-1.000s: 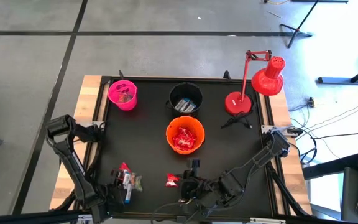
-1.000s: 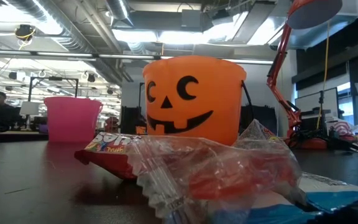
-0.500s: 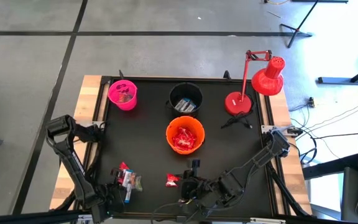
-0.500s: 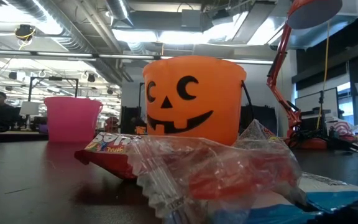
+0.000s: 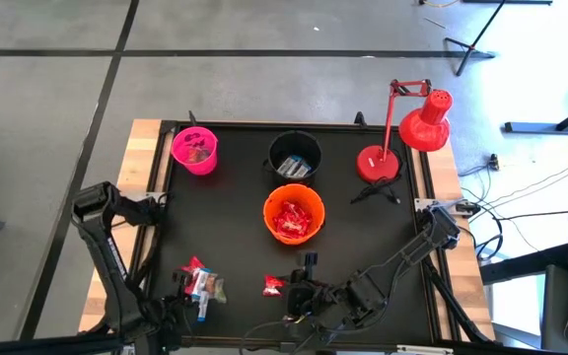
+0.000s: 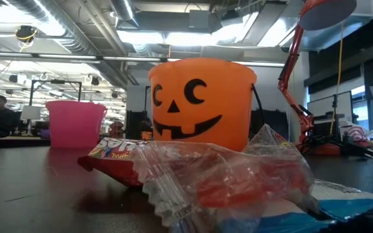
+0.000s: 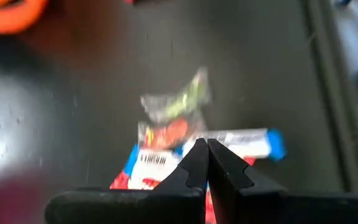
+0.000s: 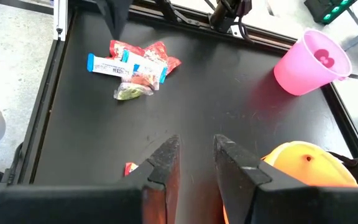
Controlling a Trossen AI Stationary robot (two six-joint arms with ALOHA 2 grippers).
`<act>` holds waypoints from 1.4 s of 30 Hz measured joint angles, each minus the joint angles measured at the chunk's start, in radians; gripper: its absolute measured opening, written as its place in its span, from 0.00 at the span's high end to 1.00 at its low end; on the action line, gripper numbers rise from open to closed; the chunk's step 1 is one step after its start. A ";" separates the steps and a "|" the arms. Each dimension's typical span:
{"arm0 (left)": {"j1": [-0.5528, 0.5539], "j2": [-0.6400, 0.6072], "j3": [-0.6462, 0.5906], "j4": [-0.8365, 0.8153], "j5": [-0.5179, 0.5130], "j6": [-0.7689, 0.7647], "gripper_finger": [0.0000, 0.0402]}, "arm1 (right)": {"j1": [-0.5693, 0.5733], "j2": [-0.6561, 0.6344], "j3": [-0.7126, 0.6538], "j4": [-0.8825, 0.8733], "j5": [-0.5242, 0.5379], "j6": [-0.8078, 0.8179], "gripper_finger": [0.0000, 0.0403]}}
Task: Sort candy
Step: Put the white chocolate into the black bucket
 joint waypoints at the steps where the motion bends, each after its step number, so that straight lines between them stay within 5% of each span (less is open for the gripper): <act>1: -0.002 0.000 0.023 -0.005 -0.016 0.003 1.00 | 0.000 0.000 0.000 0.000 0.000 0.000 0.77; 9: -0.007 -0.001 0.117 -0.095 -0.052 0.006 1.00 | 0.001 0.000 0.000 0.000 0.000 0.001 0.77; 15: -0.005 -0.001 0.045 -0.100 0.003 -0.316 0.98 | 0.001 0.000 0.000 0.000 0.000 0.001 0.77; 19: 0.006 -0.001 -0.004 -0.001 0.115 -0.410 0.88 | 0.001 0.000 0.000 0.000 -0.001 0.001 0.77; 29: 0.046 -0.001 -0.105 0.174 0.173 -0.563 0.57 | 0.001 0.000 0.000 -0.001 -0.009 0.001 0.77; 42: 0.100 -0.001 -0.174 0.237 0.261 -0.679 0.42 | 0.001 0.000 -0.004 -0.002 -0.011 0.001 0.77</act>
